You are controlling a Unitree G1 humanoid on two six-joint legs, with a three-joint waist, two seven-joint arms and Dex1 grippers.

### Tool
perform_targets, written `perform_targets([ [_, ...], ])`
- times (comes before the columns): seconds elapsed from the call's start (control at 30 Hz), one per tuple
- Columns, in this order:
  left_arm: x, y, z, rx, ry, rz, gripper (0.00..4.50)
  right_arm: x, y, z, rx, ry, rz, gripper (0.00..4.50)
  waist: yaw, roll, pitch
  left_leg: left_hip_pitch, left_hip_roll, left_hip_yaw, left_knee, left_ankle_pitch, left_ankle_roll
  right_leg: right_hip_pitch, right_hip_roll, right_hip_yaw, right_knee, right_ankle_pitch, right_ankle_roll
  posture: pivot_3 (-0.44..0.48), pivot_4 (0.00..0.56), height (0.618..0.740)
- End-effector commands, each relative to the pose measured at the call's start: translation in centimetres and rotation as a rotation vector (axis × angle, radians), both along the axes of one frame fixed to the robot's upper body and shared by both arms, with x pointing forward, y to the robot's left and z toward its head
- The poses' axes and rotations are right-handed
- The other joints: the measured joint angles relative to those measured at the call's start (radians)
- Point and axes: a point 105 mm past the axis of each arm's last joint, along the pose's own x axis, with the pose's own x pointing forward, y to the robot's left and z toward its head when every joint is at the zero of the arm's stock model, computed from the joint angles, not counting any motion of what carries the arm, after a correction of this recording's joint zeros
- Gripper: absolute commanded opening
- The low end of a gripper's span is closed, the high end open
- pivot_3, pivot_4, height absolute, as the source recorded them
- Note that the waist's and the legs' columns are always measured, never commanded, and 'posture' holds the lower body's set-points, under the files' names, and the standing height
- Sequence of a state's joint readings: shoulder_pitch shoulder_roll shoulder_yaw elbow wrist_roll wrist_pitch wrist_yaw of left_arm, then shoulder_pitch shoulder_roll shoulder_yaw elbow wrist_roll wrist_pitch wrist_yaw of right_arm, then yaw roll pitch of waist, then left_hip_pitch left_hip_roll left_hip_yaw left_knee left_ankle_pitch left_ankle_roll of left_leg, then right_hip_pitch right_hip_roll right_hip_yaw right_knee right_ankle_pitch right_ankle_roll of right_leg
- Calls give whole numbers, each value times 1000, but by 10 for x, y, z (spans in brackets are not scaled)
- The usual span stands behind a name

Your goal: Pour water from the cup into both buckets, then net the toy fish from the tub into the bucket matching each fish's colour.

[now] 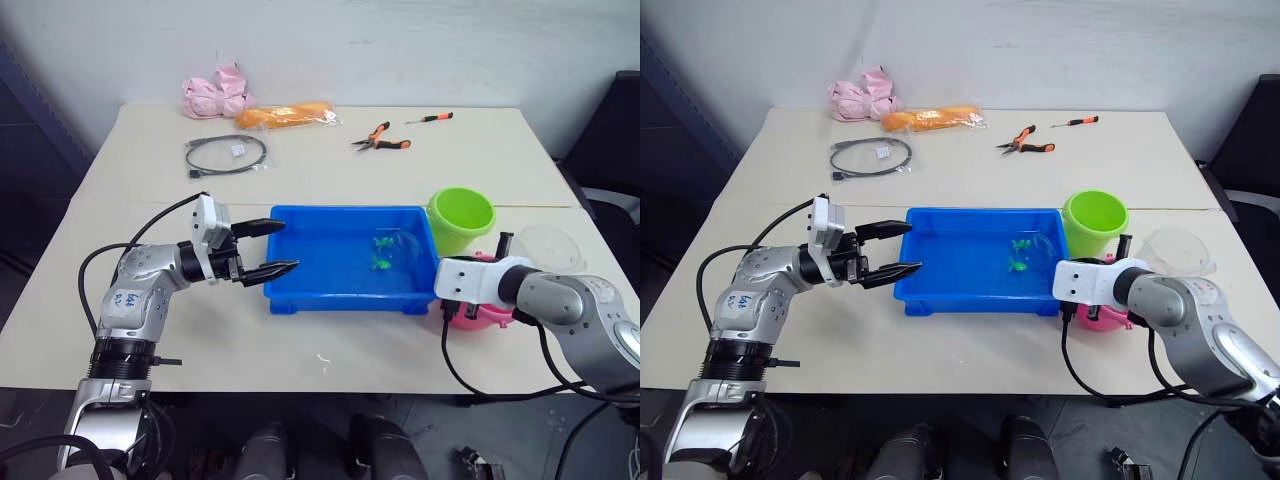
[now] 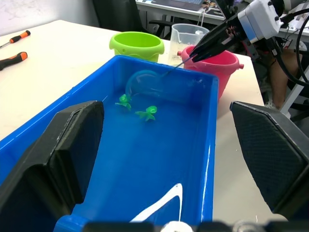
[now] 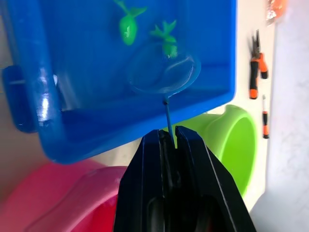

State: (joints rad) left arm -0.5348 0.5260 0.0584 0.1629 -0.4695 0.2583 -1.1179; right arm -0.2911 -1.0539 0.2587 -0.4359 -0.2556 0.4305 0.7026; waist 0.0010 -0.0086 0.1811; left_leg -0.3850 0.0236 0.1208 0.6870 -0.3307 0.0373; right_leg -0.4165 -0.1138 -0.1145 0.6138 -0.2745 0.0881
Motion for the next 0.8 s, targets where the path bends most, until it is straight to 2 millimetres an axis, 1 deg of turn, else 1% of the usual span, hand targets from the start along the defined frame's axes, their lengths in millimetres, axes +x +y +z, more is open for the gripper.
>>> perform_targets([
  [0.03,-3,4,6,-1,-37,0,4470,-8,10,3,73,42,5,0,0,0,0,0,0,0,0,0,0,0,0,0,0,0,0,0,150,740],
  [0.13,-3,5,5,1,-37,-1,4470,-12,21,0,250,122,-39,0,0,0,0,0,0,0,0,0,0,0,0,0,0,0,0,0,150,740],
  [0.2,-2,6,5,2,-37,-1,4470,-14,25,0,322,151,-63,0,0,0,0,0,0,-1,0,0,0,0,0,-1,1,0,0,0,150,740],
  [0.27,-2,7,4,4,-38,2,4470,-13,31,10,506,201,-115,0,0,0,0,0,0,-1,0,0,0,0,0,-1,1,0,0,0,150,740],
  [0.33,-2,8,4,6,-39,3,4470,-15,35,18,629,246,-141,0,0,0,0,0,0,-1,0,0,0,0,0,-1,1,0,0,0,150,740],
  [0.47,-1,9,4,8,-41,2,4470,-22,31,35,782,321,-148,0,1,0,0,0,0,-2,1,0,0,0,-1,-1,1,0,0,0,150,740],
  [0.53,-1,9,5,6,-42,0,4470,-26,27,49,876,329,-136,0,2,0,0,-1,-1,-2,1,-1,1,0,-2,-1,1,0,0,0,150,740],
  [0.63,-1,6,11,-15,-46,-9,4470,-32,21,66,958,314,-86,0,1,0,0,-1,-1,-2,1,-1,1,0,-2,-1,2,0,0,0,150,740],
  [0.7,-1,1,17,-43,-45,-21,4470,-38,16,68,972,322,-73,0,2,0,0,-1,-1,-2,0,-1,1,0,-2,-1,1,0,0,0,150,740],
  [0.8,0,-8,20,-56,-51,-32,4470,-44,12,69,1027,343,-72,0,0,0,0,-1,-1,-2,0,-1,1,0,-2,-1,1,0,0,0,150,740],
])
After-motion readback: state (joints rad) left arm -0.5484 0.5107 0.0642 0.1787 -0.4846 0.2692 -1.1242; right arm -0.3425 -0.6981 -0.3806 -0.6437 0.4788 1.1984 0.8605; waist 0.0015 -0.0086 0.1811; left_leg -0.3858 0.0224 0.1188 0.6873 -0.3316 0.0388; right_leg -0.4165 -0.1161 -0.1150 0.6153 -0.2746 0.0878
